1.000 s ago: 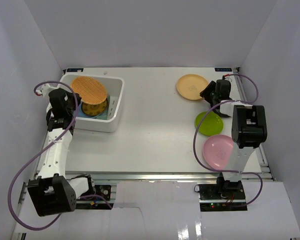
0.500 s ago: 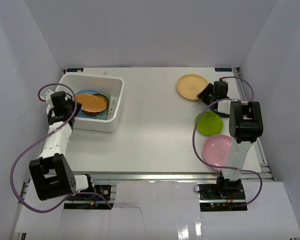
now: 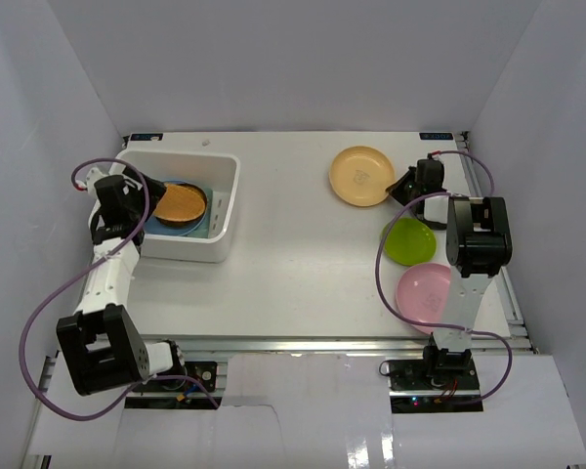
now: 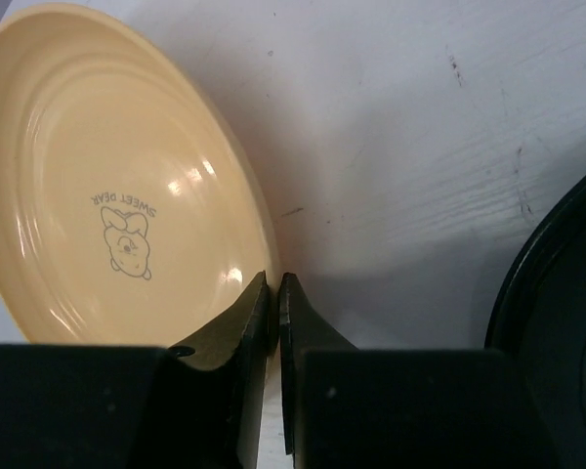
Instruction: Place the plates into the plastic bin on the countertop
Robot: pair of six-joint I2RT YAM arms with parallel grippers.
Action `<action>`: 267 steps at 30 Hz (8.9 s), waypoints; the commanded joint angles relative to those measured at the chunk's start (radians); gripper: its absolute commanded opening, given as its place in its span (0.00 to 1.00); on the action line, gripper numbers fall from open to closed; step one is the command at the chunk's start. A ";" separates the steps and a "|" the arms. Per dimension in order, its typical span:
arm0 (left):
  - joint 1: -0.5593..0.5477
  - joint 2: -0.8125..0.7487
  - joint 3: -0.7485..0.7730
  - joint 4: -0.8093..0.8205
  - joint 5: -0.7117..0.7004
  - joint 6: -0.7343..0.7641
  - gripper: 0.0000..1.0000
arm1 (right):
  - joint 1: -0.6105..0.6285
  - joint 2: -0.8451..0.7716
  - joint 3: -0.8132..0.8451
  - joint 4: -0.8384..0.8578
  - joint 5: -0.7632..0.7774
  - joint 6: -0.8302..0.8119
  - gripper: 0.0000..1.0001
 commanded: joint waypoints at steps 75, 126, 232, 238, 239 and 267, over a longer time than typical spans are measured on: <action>-0.343 -0.333 0.239 0.263 0.363 0.078 0.98 | 0.953 -0.001 0.776 -0.119 0.252 -0.400 0.62; -1.088 1.211 0.959 0.126 0.299 -0.079 0.69 | -0.435 -0.184 -0.555 0.450 -0.181 0.310 0.40; -0.573 -0.050 0.295 0.024 0.409 0.055 0.98 | 0.491 -0.409 0.219 -0.128 0.048 -0.186 0.49; -0.881 0.101 0.335 0.048 0.311 0.109 0.97 | 0.081 -0.721 -0.160 -0.141 0.034 -0.191 0.32; -0.959 0.171 0.351 0.047 0.269 0.121 0.96 | 0.038 -0.789 -0.176 -0.162 0.022 -0.196 0.22; -1.423 1.030 0.843 -0.108 -0.080 0.305 0.35 | -0.082 -1.086 -0.041 -0.383 -0.121 -0.286 0.35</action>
